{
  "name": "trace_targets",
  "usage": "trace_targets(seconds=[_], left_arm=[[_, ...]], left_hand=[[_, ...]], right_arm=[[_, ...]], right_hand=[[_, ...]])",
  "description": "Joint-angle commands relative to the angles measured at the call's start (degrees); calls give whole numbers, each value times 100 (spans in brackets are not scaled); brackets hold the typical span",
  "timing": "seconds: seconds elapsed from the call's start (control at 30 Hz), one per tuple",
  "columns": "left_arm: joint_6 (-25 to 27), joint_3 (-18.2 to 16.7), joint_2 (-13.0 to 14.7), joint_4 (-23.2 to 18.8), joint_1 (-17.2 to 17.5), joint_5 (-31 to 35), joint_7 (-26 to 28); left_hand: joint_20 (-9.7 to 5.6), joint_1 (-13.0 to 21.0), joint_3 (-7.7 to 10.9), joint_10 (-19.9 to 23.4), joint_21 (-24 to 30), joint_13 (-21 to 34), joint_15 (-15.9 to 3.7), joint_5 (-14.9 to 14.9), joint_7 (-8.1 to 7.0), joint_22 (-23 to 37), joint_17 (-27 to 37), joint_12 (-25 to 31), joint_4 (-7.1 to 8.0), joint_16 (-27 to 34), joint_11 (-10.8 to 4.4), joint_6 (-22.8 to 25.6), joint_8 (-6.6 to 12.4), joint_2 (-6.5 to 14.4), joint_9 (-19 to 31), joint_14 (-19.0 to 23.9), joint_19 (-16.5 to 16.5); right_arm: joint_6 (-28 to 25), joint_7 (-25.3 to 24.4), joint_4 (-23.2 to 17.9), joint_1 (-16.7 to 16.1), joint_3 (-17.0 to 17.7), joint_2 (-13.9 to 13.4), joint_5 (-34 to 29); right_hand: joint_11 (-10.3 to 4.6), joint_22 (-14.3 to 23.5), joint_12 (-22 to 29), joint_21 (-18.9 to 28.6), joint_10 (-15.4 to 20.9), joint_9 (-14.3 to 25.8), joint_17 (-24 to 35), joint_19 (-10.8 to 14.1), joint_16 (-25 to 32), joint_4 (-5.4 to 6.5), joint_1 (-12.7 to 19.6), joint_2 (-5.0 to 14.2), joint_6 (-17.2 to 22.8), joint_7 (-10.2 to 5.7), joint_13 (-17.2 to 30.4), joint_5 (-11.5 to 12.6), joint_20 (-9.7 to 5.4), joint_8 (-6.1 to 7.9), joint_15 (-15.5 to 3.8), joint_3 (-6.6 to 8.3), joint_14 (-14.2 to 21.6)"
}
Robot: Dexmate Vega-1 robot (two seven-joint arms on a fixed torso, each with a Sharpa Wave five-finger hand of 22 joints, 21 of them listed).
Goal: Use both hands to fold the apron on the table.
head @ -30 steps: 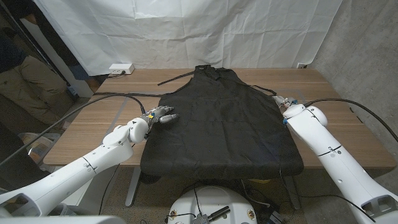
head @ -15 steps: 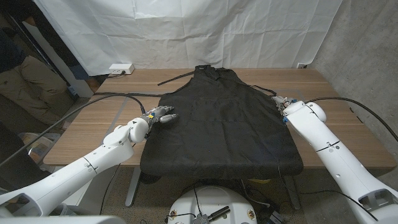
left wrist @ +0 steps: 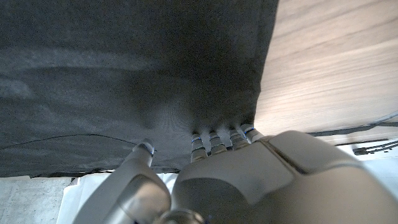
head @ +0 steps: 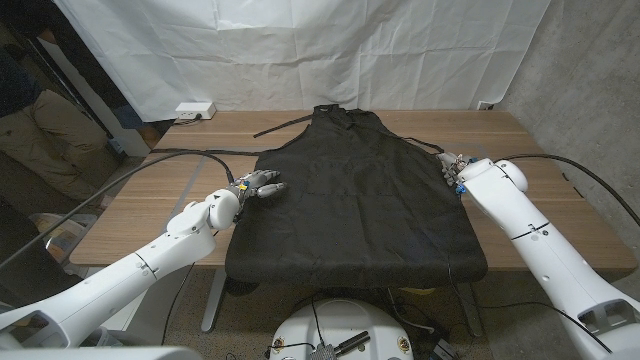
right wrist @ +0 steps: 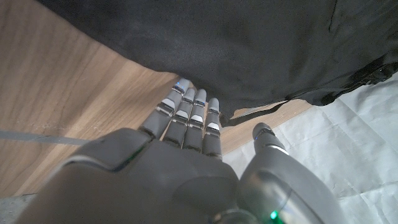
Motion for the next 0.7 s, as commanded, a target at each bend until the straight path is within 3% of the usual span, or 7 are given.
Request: trace_targets(seconds=[0.03, 0.1, 0.3, 0.4, 0.6, 0.7], left_arm=[[3, -16, 4, -28, 25, 6, 25], [3, -24, 5, -33, 31, 1, 29], [-12, -25, 4, -29, 29, 7, 43], [-32, -26, -6, -15, 22, 5, 60], [-25, -18, -19, -2, 14, 4, 49], [-35, -16, -27, 7, 14, 1, 57]], left_hand=[[3, -6, -5, -55, -3, 31, -328, 49, -15, 31, 9, 19, -4, 45, -13, -46, 24, 24, 19, -62, -7], [1, -7, -6, -56, -5, 31, -330, 50, -14, 32, 9, 19, -3, 45, -17, -50, 24, 25, 19, -63, -7], [1, -11, -8, -55, -11, 31, -328, 54, -7, 33, 9, 21, -3, 45, -14, -57, 24, 29, 19, -63, -6], [1, -12, -9, -55, -13, 31, -330, 55, -8, 33, 9, 21, -3, 45, -15, -59, 24, 31, 19, -63, -5], [0, -15, -10, -52, -18, 31, -333, 57, 7, 34, 8, 22, -3, 45, -18, -62, 25, 36, 19, -65, -4], [-2, -17, -10, -55, -22, 31, -331, 60, 9, 34, 8, 22, -3, 45, -16, -66, 25, 41, 19, -65, -3]], right_arm=[[-80, 261, 103, 98, 23, -43, 232], [-66, 287, 108, 91, 57, -39, 276], [-28, 455, 165, 95, 188, -31, 485], [-119, 515, 199, 174, 127, -78, 527], [-275, 612, 248, 306, 56, -139, 616], [-308, 658, 294, 375, 2, -176, 652]], right_hand=[[71, 14, -87, 11, -83, 10, 4, 51, -27, -135, 76, -147, -130, 59, 17, -6, 19, -81, 23, 48, 62], [87, 17, -97, 11, -73, 11, 2, 87, -12, -214, 148, -188, -164, 86, 20, -11, 57, -104, 39, 71, 167], [210, 69, 53, 288, 472, 21, 250, 929, 493, -301, 144, -164, -108, 216, 54, -75, 50, -130, -220, 40, 1370], [253, 75, 80, 327, 564, 22, 284, 1034, 542, -325, 157, -176, -87, 259, 57, -84, 41, -129, -224, 30, 1470], [259, 77, 53, 307, 537, 23, 272, 1000, 442, -371, 170, -243, -179, 318, 60, -92, 77, -174, -177, 24, 1305], [270, 79, 69, 332, 598, 24, 288, 1076, 488, -446, 264, -260, -211, 334, 63, -88, 64, -185, -236, 44, 1410]])
